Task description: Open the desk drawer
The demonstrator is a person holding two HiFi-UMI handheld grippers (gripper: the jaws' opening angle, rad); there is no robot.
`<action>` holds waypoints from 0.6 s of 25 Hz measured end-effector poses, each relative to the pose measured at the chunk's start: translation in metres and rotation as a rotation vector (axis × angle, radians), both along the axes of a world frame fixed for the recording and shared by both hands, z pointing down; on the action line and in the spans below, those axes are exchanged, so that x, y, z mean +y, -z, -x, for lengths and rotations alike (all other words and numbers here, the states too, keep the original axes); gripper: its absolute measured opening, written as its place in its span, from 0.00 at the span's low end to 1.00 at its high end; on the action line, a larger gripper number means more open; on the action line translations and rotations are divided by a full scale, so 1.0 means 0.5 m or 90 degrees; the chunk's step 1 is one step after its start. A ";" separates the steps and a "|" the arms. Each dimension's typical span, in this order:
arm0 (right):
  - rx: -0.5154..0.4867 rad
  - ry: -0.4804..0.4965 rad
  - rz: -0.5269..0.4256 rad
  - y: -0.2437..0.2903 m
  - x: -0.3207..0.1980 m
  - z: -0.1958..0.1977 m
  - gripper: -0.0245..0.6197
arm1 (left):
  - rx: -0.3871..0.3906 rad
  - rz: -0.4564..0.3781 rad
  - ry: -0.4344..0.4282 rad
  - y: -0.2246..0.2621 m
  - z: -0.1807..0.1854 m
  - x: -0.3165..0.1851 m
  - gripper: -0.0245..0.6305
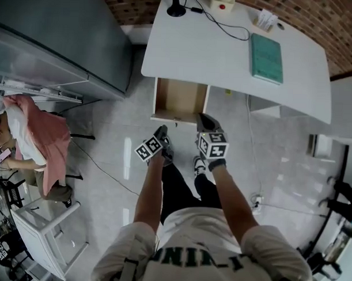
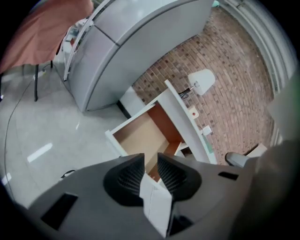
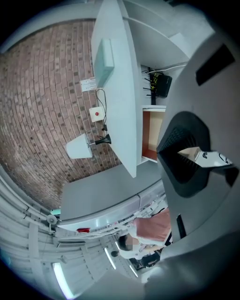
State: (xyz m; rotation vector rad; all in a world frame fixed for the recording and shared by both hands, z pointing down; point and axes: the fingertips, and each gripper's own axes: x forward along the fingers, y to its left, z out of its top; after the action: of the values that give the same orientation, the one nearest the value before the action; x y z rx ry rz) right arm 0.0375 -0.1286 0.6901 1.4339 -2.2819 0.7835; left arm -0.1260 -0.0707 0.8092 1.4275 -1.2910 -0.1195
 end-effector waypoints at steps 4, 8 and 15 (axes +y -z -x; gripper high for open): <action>-0.005 -0.002 -0.029 0.086 -0.007 -0.014 0.03 | -0.055 -0.078 -0.023 0.157 0.007 -0.041 0.16; -0.001 0.007 -0.074 0.194 0.001 -0.030 0.03 | -0.187 -0.162 -0.110 0.312 -0.017 -0.054 0.16; 0.001 0.034 -0.185 0.374 0.020 -0.048 0.03 | -0.377 -0.304 -0.183 0.555 -0.057 -0.056 0.15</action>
State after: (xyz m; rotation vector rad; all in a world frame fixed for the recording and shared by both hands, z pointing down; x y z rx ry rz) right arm 0.0617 -0.1183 0.5031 1.4810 -2.5017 0.4475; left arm -0.0976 -0.0987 0.5319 2.1518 -1.5743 0.2213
